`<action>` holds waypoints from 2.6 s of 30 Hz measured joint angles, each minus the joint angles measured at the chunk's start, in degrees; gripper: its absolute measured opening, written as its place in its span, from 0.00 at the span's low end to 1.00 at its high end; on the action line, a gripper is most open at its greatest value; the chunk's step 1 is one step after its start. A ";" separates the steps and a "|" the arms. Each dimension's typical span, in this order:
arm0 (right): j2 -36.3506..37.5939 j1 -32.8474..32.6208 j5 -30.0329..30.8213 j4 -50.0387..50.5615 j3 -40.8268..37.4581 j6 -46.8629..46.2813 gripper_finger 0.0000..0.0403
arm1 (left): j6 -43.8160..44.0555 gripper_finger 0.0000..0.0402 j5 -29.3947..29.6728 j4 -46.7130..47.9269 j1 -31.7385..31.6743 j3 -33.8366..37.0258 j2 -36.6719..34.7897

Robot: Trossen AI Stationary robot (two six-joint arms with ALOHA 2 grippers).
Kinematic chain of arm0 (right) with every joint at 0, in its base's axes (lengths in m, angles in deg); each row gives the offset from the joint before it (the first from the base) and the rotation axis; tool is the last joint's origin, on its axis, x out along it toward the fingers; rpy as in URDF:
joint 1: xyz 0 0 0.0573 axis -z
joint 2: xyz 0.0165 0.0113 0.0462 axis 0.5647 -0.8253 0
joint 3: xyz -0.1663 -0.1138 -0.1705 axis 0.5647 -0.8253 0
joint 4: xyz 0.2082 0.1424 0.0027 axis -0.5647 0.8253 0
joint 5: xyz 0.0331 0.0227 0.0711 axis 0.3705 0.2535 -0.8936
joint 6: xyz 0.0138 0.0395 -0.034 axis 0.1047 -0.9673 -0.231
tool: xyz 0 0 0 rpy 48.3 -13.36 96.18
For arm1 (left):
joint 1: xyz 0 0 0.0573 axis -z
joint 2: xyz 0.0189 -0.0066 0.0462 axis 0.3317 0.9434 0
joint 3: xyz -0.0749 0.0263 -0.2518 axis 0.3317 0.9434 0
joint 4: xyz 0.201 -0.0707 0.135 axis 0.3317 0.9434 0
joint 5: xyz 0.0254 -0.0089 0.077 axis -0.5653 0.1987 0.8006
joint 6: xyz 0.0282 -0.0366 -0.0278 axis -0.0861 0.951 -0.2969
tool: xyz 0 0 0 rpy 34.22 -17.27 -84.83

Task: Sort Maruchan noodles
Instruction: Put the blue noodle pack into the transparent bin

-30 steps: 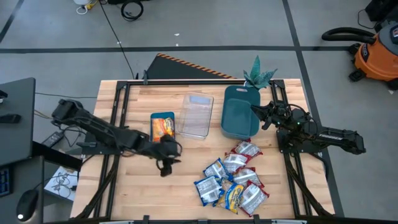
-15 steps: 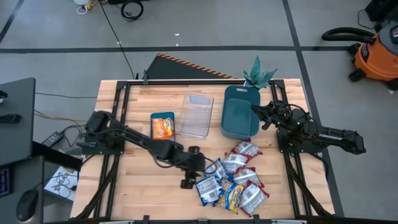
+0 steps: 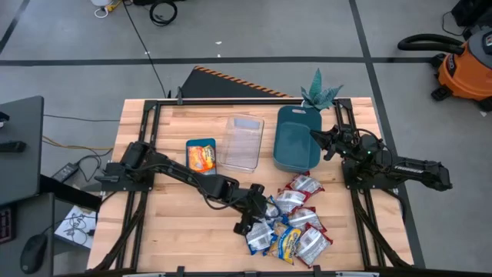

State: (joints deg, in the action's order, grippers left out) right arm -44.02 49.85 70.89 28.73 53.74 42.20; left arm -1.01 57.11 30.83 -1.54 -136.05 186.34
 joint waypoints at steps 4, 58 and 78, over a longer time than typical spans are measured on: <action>0.00 0.00 -0.02 -0.06 -0.01 0.00 0.12 | -0.35 0.45 -0.02 -2.43 -0.11 0.08 0.86; 0.01 0.00 -0.02 -0.68 -0.01 0.00 0.12 | -9.01 0.01 26.41 23.91 -10.28 0.04 -25.41; -0.15 0.00 -0.09 -1.16 0.01 0.00 0.12 | -12.16 0.01 7.92 5.82 -40.08 8.83 -20.49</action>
State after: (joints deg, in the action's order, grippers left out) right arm -44.17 49.85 70.80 27.56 53.76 42.20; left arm -13.17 65.03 36.64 -41.62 -127.22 165.85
